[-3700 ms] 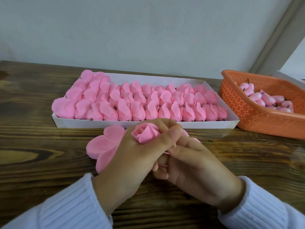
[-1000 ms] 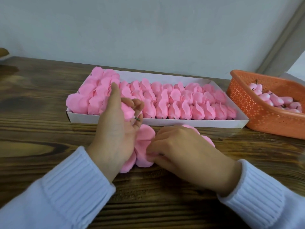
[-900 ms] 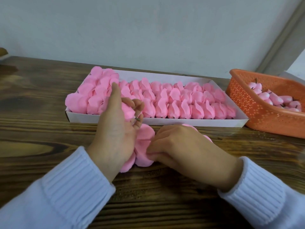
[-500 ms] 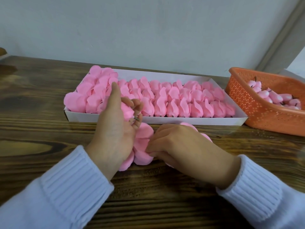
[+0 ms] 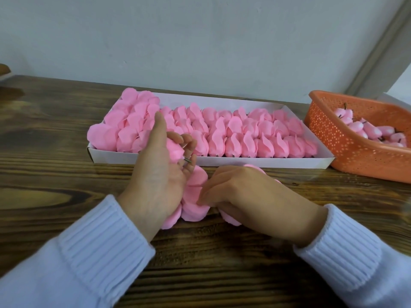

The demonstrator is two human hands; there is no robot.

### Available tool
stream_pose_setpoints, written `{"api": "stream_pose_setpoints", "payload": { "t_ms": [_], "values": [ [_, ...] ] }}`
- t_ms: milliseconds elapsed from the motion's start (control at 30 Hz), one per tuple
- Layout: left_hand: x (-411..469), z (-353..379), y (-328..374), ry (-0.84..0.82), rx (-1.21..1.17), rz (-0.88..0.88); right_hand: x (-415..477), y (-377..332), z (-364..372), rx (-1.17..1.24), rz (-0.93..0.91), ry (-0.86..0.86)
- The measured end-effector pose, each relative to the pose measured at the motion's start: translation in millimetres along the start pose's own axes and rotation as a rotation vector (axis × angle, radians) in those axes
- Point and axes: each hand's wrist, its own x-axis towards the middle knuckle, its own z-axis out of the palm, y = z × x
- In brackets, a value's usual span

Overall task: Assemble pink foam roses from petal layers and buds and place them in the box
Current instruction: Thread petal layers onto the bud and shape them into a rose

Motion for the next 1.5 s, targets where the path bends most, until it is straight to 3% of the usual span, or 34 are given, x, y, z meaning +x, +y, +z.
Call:
{"api": "stream_pose_setpoints", "payload": {
  "t_ms": [367, 600, 700, 900, 1200, 1367, 1500],
  "values": [
    [0.1, -0.8, 1.1, -0.015, -0.008, -0.007, -1.1, -3.3, 14.1, -0.125, 0.022, 0.414],
    [-4.2, -1.7, 5.0, -0.101, 0.010, 0.012, -5.4, 9.6, 10.6, 0.326, 0.143, 0.749],
    [-5.2, -1.8, 3.5, -0.137, 0.161, 0.069, -9.2, 16.8, 5.5, 0.464, 0.168, 0.868],
    [-11.1, -0.7, -1.8, -0.131, 0.569, 0.190, -19.1, 28.8, -1.6, 0.739, 0.270, 0.840],
    [-20.5, 5.7, -0.9, -0.372, 0.361, -0.180, -25.6, 33.0, -5.0, 0.849, 0.248, 0.903],
    [-20.9, 3.2, -2.3, -0.367, 0.501, -0.138, -26.7, 40.2, -0.9, 0.855, 0.293, 0.909],
    [-21.4, 2.3, -2.6, -0.464, 0.547, -0.027, -26.0, 41.9, 2.8, 1.251, 0.221, 0.713]
  ]
}}
